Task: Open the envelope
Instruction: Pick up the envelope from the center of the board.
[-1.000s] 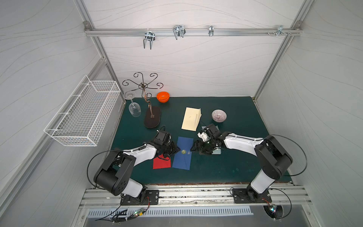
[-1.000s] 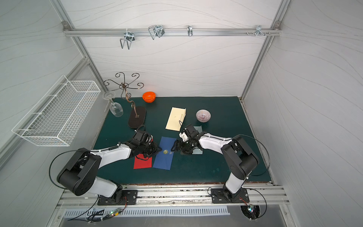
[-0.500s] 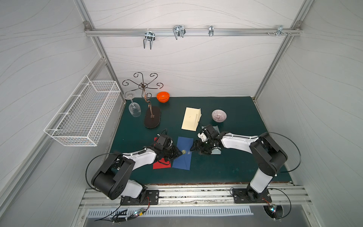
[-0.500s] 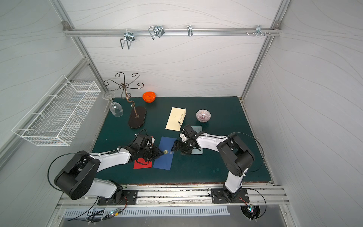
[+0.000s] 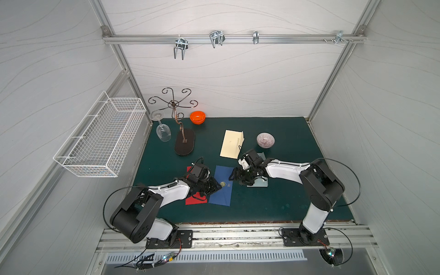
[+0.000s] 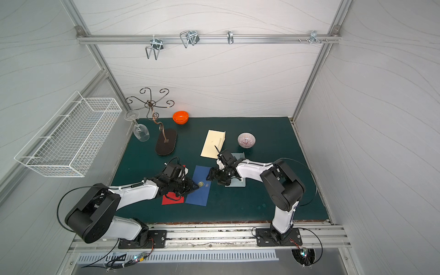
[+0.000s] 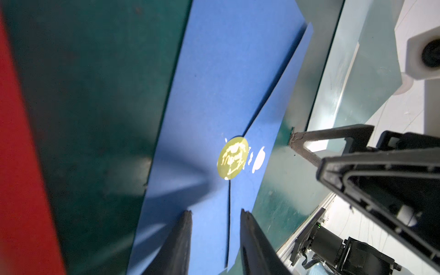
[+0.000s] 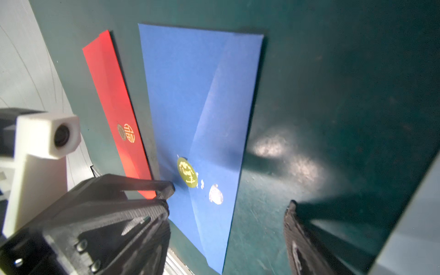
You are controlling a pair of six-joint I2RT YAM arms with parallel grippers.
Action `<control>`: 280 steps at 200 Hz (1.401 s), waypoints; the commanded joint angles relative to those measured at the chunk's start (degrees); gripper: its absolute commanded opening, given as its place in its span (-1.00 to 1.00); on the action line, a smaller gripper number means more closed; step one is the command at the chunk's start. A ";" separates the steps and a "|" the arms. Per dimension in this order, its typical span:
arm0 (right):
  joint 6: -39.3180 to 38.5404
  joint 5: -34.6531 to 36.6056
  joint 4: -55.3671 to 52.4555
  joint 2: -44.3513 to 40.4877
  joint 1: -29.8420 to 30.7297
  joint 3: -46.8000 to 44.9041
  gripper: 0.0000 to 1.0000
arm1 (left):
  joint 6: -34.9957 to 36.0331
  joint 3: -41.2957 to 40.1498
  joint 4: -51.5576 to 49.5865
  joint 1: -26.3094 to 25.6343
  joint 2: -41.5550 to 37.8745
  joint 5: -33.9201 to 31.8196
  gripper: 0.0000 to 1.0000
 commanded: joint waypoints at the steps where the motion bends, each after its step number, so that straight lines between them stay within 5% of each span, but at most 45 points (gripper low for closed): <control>1: -0.98 3.53 -1.73 2.72 0.15 1.25 0.54 | 2.50 2.07 -3.14 0.17 -2.97 -2.89 -0.23; 169: 0.49 -0.33 0.42 4.14 -0.13 -0.49 0.53 | 9.26 5.81 -9.17 3.25 0.99 -6.12 -0.07; 280: 1.26 -0.32 2.49 0.35 -1.13 -5.40 0.52 | 5.12 3.94 -5.55 -3.81 3.71 -3.77 -0.12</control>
